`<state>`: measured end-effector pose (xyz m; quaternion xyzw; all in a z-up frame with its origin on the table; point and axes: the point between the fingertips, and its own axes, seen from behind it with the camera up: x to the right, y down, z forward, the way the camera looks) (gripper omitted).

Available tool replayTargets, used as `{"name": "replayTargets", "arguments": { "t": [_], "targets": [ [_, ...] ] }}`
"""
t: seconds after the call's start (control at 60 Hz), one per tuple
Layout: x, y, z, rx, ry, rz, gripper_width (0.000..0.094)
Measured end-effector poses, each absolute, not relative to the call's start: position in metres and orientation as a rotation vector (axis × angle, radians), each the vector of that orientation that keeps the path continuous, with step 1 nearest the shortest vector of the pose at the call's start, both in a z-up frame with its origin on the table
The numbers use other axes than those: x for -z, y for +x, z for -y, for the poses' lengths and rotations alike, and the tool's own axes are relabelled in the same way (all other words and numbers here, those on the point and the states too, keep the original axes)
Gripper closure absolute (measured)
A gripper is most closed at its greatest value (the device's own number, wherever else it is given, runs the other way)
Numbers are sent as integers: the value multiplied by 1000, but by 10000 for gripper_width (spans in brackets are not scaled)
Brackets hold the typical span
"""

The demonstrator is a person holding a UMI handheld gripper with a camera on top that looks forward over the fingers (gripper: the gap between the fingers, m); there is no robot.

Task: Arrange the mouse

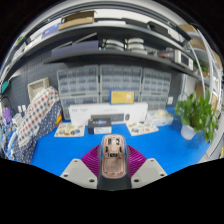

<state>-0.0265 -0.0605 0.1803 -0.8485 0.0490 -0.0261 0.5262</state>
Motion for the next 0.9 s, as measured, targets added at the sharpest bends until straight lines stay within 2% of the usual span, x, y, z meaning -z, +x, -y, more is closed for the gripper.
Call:
{"name": "replayTargets", "arguments": {
  "t": [0.217,0.433,0.617,0.767,0.783,0.883,0.9],
  "targets": [
    [-60,-46,52,-58,-2208,-48,601],
    [12,-65,57,-100,-2318,10,600],
    [13,-64,57,-52,-2292,47,576],
    [13,-63,56,-29,-2301,12,477],
    [13,-62,57,-31,-2307,1,457],
    [-1,-55,59,-5,-2314,-48,121],
    [-6,-54,59,-1,-2305,-48,151]
  ]
}}
